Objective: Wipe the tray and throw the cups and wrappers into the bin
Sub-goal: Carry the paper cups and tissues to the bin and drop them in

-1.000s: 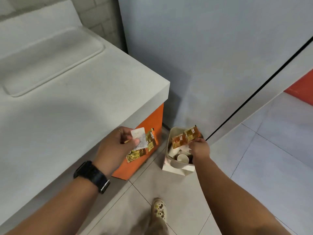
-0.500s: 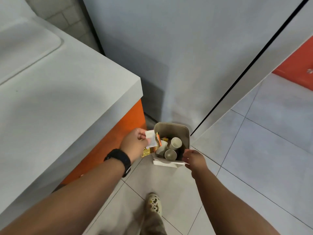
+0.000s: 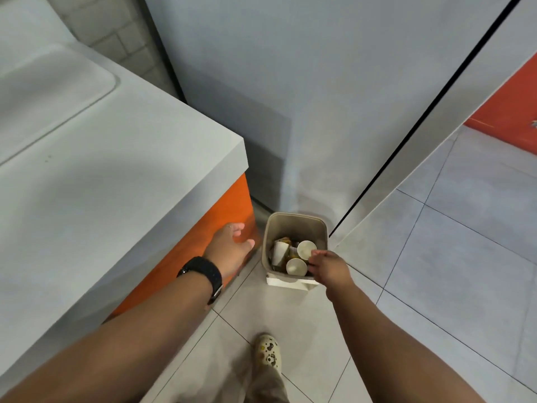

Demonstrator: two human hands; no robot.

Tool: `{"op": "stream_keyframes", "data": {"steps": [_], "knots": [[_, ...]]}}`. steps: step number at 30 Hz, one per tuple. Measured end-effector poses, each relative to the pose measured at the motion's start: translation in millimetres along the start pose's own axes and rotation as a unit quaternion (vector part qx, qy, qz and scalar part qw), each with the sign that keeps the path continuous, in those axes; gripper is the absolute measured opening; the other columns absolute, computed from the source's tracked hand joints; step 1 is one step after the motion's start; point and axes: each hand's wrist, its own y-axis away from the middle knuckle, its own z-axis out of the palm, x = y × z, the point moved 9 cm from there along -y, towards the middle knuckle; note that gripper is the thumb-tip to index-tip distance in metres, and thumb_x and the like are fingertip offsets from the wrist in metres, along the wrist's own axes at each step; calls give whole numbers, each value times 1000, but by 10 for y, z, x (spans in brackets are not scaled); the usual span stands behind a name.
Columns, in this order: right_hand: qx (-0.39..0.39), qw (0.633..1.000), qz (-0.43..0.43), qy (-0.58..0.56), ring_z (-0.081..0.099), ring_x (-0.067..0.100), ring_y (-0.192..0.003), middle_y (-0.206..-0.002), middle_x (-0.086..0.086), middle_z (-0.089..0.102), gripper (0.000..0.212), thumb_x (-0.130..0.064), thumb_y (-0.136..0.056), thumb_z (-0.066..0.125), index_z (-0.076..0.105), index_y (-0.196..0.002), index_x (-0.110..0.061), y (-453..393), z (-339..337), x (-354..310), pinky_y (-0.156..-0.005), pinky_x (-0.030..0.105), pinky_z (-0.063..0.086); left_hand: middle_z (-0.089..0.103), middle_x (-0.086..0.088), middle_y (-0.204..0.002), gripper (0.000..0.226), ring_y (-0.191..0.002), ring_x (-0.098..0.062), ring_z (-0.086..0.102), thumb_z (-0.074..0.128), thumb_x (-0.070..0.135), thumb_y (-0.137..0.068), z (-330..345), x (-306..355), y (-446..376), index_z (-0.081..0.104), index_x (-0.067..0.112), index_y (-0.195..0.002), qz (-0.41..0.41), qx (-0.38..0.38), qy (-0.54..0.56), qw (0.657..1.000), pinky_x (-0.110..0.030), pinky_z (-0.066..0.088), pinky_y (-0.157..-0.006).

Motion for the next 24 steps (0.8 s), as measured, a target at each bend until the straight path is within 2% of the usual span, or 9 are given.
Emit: {"op": "stream_keyframes", "data": {"steps": [3,5,8,12,14,18,20,22,24], "knots": [[-26,999,3,-23,58,23,-72,-92,14,59,16,-6,-92,53,62,-105,-8,65,223,-61,-57,28,37,50,5,-135,45,-120,-14,50,64,25,-89,-155,-39,83,47,26,-131,1,5,12,1000,-29,42,-92],[-37,999,-8,-9,57,20,-71,-88,9,61,12,-8,-93,52,63,-95,-13,161,371,-140,-56,25,37,50,6,-134,45,-119,-13,50,64,26,-89,-277,-66,167,47,26,-130,4,13,17,1000,-27,40,-92],[-62,997,-38,3,57,17,-67,-84,7,62,14,-8,-93,52,62,-100,-13,312,613,-293,-56,25,35,51,9,-130,43,-115,-10,50,63,28,-89,-447,-101,304,48,27,-130,13,25,11,1000,-28,40,-92],[-108,990,-90,33,64,21,-70,-87,10,68,9,-11,-92,55,63,-91,-15,593,1006,-553,-60,27,47,57,7,-119,34,-106,-7,54,63,25,-89,-708,-160,560,54,22,-122,37,48,33,998,-24,41,-90],[-141,981,-121,49,66,20,-72,-87,9,69,9,-15,-93,55,64,-94,-15,768,1260,-700,-66,31,52,60,10,-112,27,-103,-6,57,63,25,-89,-864,-174,705,58,24,-115,51,66,36,996,-23,43,-89],[-217,961,-160,68,65,19,-66,-79,6,66,7,-15,-94,55,62,-93,-14,1283,1869,-906,-65,32,52,61,19,-98,17,-89,2,57,63,27,-89,-1309,-318,999,61,30,-105,51,136,85,986,-16,44,-76],[-250,949,-178,75,63,19,-63,-77,7,64,8,-13,-95,55,61,-91,-13,1558,2150,-980,-59,30,50,62,17,-95,14,-87,-1,59,62,27,-89,-1530,-413,1133,63,30,-103,50,169,109,978,-20,48,-78],[-292,931,-198,90,62,20,-62,-76,8,64,8,-13,-95,55,61,-91,-12,1879,2471,-1000,-55,27,49,65,11,-97,12,-92,-8,62,62,27,-88,-1779,-564,1309,65,32,-99,50,194,150,968,-30,52,-86],[-322,916,-211,108,63,20,-62,-76,8,65,6,-13,-94,56,62,-92,-11,2172,2750,-984,-55,27,50,67,7,-99,9,-95,-10,64,62,28,-88,-2038,-744,1494,64,34,-94,51,224,179,957,-33,53,-88]]}}
